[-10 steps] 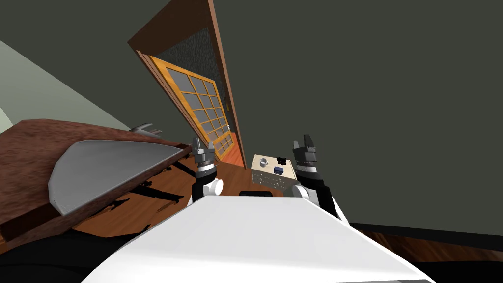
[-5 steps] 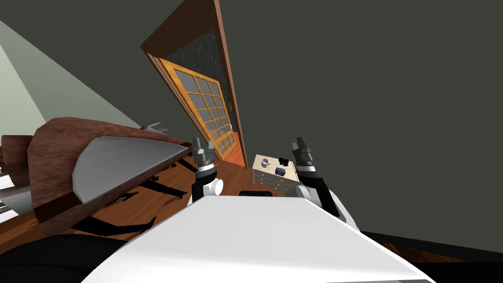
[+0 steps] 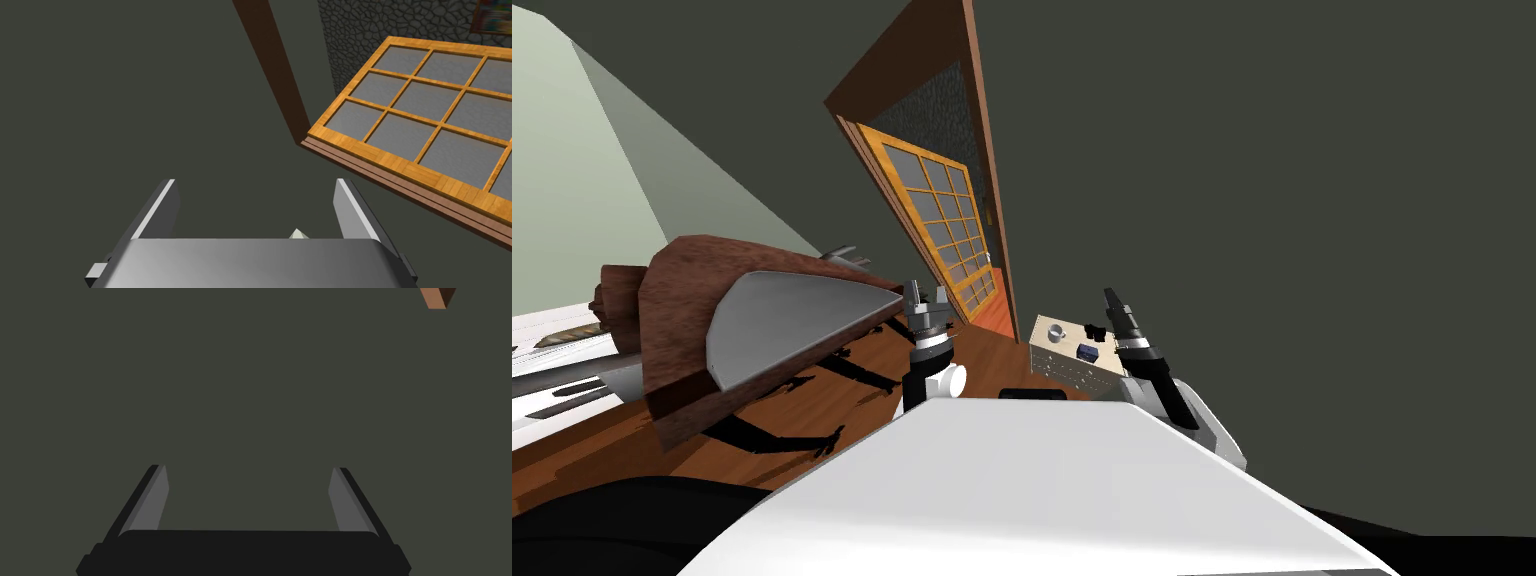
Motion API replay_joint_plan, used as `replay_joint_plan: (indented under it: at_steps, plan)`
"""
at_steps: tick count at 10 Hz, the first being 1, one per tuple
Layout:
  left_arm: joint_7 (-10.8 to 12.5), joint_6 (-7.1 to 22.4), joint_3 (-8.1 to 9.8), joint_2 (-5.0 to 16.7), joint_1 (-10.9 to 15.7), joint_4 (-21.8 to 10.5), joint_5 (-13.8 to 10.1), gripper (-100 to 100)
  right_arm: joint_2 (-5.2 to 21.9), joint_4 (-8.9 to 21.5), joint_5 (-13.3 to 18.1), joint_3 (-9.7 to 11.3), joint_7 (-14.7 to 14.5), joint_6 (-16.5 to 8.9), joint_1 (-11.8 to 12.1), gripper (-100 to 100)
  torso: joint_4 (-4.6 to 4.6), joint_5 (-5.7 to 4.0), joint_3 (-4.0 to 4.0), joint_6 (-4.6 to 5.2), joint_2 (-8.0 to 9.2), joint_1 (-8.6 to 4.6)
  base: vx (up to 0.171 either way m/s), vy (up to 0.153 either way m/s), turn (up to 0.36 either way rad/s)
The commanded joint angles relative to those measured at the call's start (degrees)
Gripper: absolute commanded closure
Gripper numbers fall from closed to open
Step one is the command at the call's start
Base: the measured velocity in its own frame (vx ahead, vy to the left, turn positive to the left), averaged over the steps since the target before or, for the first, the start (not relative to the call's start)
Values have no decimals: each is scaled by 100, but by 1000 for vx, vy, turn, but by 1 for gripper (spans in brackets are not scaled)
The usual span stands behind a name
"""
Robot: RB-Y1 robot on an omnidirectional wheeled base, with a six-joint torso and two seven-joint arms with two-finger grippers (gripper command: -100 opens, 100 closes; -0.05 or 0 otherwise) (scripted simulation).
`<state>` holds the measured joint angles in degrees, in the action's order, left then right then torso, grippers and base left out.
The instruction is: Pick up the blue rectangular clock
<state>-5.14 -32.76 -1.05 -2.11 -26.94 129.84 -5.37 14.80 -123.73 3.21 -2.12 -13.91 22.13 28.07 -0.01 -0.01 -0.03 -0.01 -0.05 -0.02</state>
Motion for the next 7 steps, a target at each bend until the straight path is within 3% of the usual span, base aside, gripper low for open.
replay_joint_plan:
  at_steps: [1, 2, 3, 7]
  plan:
    - [0, 0, 0, 0, 0, 0, 0, 0, 206, 247, 234, -19, -101, -13, -37, -100, 0, 0, 0, 0, 0, 0, 10, 5, 199]
    - [0, 0, 0, 0, 0, 0, 0, 0, 358, 445, 403, -21, -157, -7, -83, -100, 0, 1, -1, -1, -1, 1, 16, -3, 159]
    - [0, 0, 0, 0, 0, 0, 0, 0, 358, 457, 403, -21, -157, -7, -83, -100, -1, 0, -1, 1, -2, -1, 12, -3, 40]
    - [0, 0, 0, 0, -1, 0, 0, 0, 864, 1183, 979, 53, -302, 50, -236, -100, 0, 0, -1, 3, -2, 0, 12, 1, 126]
